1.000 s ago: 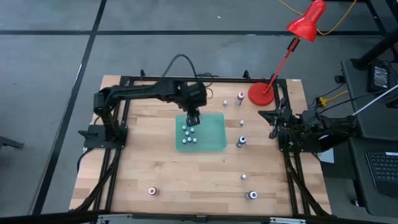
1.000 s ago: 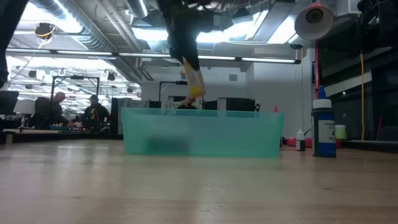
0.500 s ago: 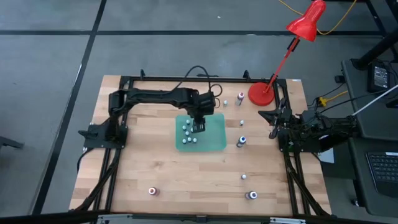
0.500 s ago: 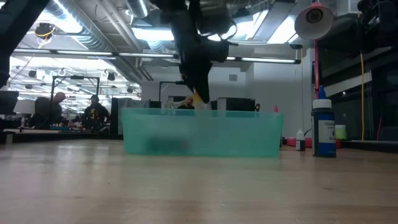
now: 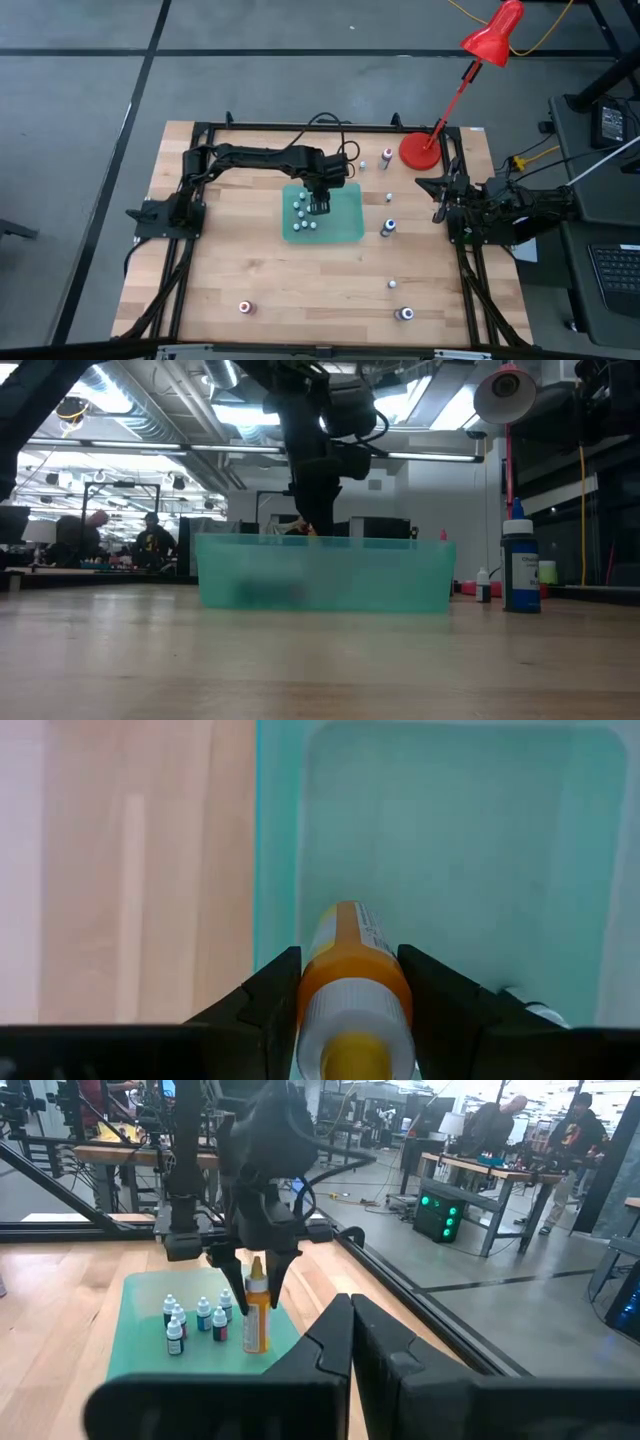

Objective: Pick & Place food coloring
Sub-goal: Put the big yellow food coloring bottle into the green bin, then put the big orange food coloring bottle into the green bin

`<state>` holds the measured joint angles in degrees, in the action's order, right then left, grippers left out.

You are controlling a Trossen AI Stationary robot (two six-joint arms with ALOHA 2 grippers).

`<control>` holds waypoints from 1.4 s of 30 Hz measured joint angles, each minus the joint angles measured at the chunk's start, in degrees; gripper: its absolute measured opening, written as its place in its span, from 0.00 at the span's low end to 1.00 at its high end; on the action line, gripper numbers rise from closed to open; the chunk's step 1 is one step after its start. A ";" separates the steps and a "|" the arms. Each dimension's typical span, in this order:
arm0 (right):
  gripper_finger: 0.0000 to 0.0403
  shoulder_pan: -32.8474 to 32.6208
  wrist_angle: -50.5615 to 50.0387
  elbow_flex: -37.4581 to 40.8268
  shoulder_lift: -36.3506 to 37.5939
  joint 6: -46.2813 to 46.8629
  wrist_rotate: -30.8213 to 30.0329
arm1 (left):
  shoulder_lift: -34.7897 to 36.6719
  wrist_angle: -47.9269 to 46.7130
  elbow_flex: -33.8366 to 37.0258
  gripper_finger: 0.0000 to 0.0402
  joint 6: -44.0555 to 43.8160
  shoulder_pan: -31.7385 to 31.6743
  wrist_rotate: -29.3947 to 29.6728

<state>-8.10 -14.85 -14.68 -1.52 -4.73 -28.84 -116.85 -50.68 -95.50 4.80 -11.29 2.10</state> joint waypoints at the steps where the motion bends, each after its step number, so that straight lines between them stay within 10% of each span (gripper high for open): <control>1: 0.03 0.00 0.00 0.00 0.00 0.00 0.00 | -0.01 0.01 0.02 0.36 0.01 0.00 -0.24; 18: 0.03 0.00 0.00 0.00 0.00 -0.01 -0.02 | -0.16 -0.25 -0.05 0.44 0.06 0.01 -0.53; 30: 0.03 -0.02 0.02 0.00 0.00 -0.02 -0.04 | 9.86 -21.71 -15.10 0.44 -3.67 1.18 0.51; 42: 0.03 -0.02 0.00 0.00 0.00 -0.24 -0.14 | 29.05 -27.19 -2.24 0.44 -23.70 20.81 2.66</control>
<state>-8.12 -14.85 -14.68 -1.52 -4.97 -28.98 -87.80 -77.87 -97.74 -18.90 9.52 4.76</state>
